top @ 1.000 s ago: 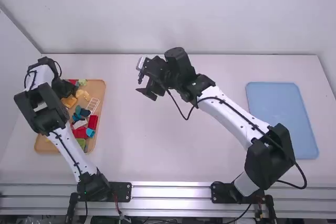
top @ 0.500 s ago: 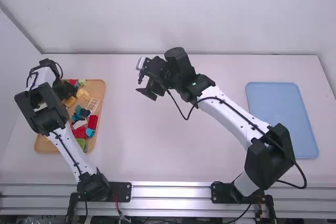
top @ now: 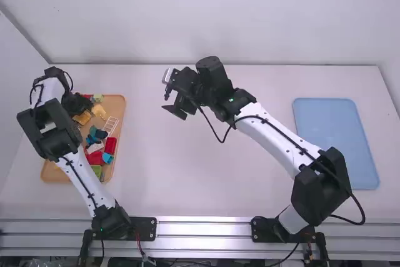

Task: Assemble lego blocks to make yellow taxi

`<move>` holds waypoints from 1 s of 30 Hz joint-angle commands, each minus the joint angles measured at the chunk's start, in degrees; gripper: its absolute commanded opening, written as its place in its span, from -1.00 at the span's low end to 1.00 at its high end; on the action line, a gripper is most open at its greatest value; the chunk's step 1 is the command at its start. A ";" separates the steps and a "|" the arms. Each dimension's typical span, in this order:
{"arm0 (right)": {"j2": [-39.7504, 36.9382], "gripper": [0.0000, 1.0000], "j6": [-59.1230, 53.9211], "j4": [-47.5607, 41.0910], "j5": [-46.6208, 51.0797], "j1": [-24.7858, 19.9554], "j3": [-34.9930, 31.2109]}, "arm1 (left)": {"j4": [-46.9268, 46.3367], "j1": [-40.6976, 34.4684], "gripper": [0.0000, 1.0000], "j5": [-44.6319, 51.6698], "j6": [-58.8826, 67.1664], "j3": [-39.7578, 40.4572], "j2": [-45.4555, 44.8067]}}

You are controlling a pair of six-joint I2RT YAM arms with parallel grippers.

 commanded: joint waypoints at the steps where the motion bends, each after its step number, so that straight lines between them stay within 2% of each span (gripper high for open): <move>1: 0.07 0.97 -0.02 0.02 -0.26 -0.04 -0.57 | 0.00 0.28 0.44 0.07 -0.09 0.31 0.33; 6: 0.07 0.97 -0.04 0.33 -0.28 -0.04 -0.83 | 2.62 0.24 0.55 0.24 -1.70 -2.03 0.33; 11: 0.07 0.97 -0.07 0.02 -0.26 -0.04 -0.87 | 5.25 0.13 0.49 0.17 -3.21 -3.58 0.33; 18: 0.07 0.97 -0.02 -0.09 -0.44 -0.98 -0.87 | 7.39 0.33 0.22 -1.07 -3.15 -3.58 0.33; 20: 0.07 0.97 0.15 0.00 -0.33 -1.49 -0.87 | 7.45 0.07 -0.04 -1.25 -2.01 -3.56 0.31; 22: 0.07 0.97 0.13 0.04 -0.26 -1.68 -0.87 | 7.52 0.22 -0.07 -1.18 -0.72 -3.43 0.13; 26: 0.04 0.97 -0.02 0.02 -0.46 -3.15 -0.76 | 2.03 0.31 -0.38 -1.36 3.93 -1.22 -3.98; 30: 0.04 0.97 0.00 -0.20 -1.29 -3.54 -0.76 | -1.03 0.24 -0.42 -2.23 5.27 -1.77 -10.75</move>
